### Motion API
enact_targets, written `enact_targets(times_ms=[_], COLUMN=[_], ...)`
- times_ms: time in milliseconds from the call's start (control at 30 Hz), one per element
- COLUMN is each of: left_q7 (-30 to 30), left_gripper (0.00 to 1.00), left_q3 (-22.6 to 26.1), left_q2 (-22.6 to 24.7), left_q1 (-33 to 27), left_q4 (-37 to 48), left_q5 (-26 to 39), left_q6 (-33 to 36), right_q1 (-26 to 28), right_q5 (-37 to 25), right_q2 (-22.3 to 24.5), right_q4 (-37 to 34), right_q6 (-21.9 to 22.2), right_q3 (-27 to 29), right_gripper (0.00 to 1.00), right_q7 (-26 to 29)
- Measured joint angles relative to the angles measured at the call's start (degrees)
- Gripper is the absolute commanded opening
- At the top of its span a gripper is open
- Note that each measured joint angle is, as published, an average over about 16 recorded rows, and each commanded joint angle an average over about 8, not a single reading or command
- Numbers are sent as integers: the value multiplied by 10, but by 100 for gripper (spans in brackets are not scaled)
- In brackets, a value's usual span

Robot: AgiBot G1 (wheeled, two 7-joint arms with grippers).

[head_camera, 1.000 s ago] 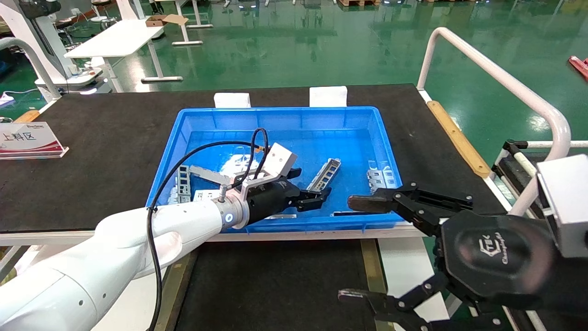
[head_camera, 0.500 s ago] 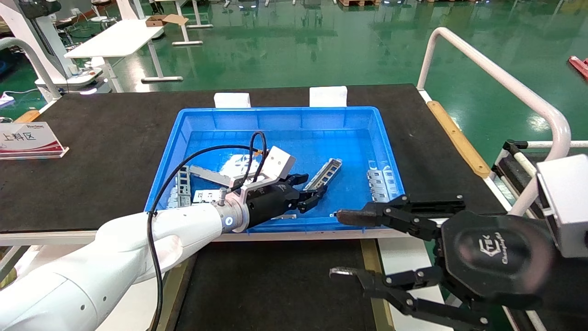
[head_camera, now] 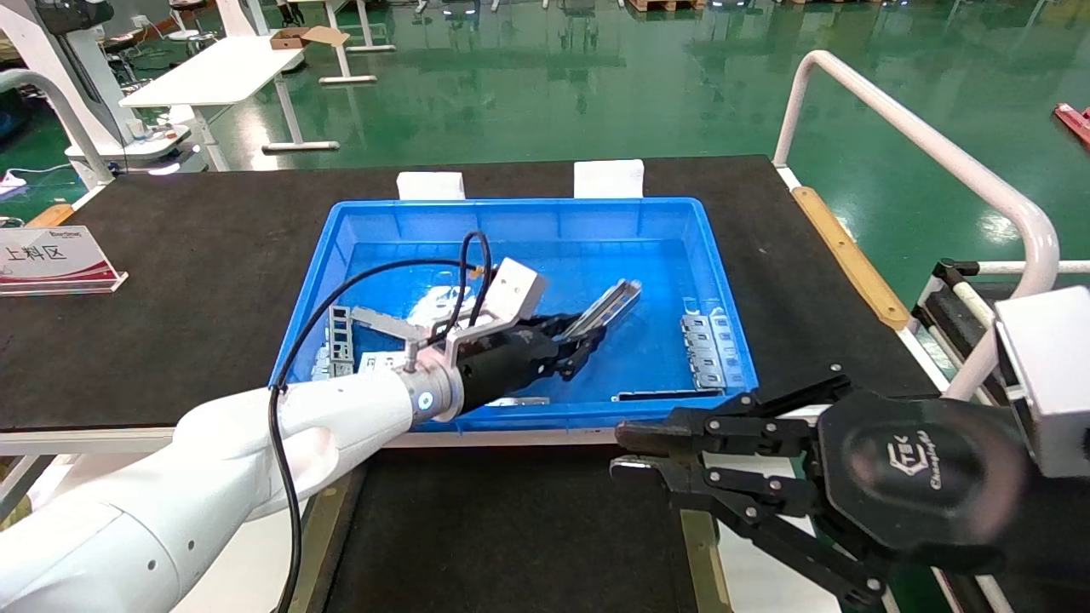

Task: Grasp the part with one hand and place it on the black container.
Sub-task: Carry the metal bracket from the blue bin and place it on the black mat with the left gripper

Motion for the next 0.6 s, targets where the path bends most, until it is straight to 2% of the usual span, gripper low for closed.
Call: enact_targets(times_ms=[600], left_q7=[11], left_gripper=[0], left_q3=[5], left_q2=[0], left_q1=[-44], left_q4=[-3], left_q5=[-49], left_q6=[24], right_q1=[0], right_q5=[0], right_q2=[0], right_q4=[0], right_q6=[0], right_q3=[-1], right_gripper=[0], right_q7=[0])
